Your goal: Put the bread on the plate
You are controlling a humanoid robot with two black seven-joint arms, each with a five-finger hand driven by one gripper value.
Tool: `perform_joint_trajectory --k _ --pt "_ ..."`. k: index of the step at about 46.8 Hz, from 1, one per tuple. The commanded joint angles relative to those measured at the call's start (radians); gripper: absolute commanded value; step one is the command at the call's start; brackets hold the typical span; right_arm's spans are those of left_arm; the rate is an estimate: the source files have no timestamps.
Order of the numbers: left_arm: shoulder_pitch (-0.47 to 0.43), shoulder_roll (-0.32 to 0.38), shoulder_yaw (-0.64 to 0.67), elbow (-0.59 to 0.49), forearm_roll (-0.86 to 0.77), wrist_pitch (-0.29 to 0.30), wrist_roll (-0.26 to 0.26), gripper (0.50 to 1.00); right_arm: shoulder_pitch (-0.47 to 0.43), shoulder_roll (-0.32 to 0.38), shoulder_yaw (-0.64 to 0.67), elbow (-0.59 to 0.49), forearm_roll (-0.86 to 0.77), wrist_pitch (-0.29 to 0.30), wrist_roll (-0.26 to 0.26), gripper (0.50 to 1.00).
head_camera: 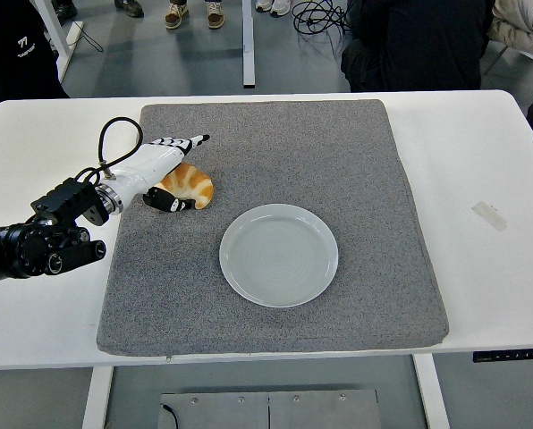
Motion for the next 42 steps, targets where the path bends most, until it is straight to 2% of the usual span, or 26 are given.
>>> perform_joint_trajectory --k 1,5,11,28,35,40,42 --pt "0.011 -0.023 0.0 0.031 0.0 0.0 -0.006 0.863 0.0 0.0 0.0 0.0 0.0 0.0 0.0 1.0" --pt "0.016 -0.028 0.001 0.04 0.0 0.0 -0.011 0.768 0.0 0.0 0.0 0.0 0.0 0.0 0.0 1.0" --pt "0.014 -0.026 -0.002 0.042 0.0 0.0 -0.011 0.693 0.0 0.0 0.0 0.0 0.0 0.0 0.0 1.0" --pt "0.005 -0.026 -0.003 0.039 -0.002 0.0 -0.012 0.646 0.0 0.0 0.0 -0.001 0.0 0.0 0.0 1.0" --pt "-0.006 -0.02 -0.005 0.034 -0.003 0.0 -0.014 0.584 0.0 0.0 0.0 0.0 0.0 0.0 0.0 1.0" --pt "-0.024 -0.009 -0.006 0.03 -0.006 0.0 -0.037 0.5 0.0 0.0 0.0 0.0 0.0 0.0 0.0 1.0" --pt "-0.033 -0.006 -0.011 0.03 -0.011 0.0 -0.049 0.5 0.0 0.0 0.0 0.0 0.0 0.0 0.0 1.0"
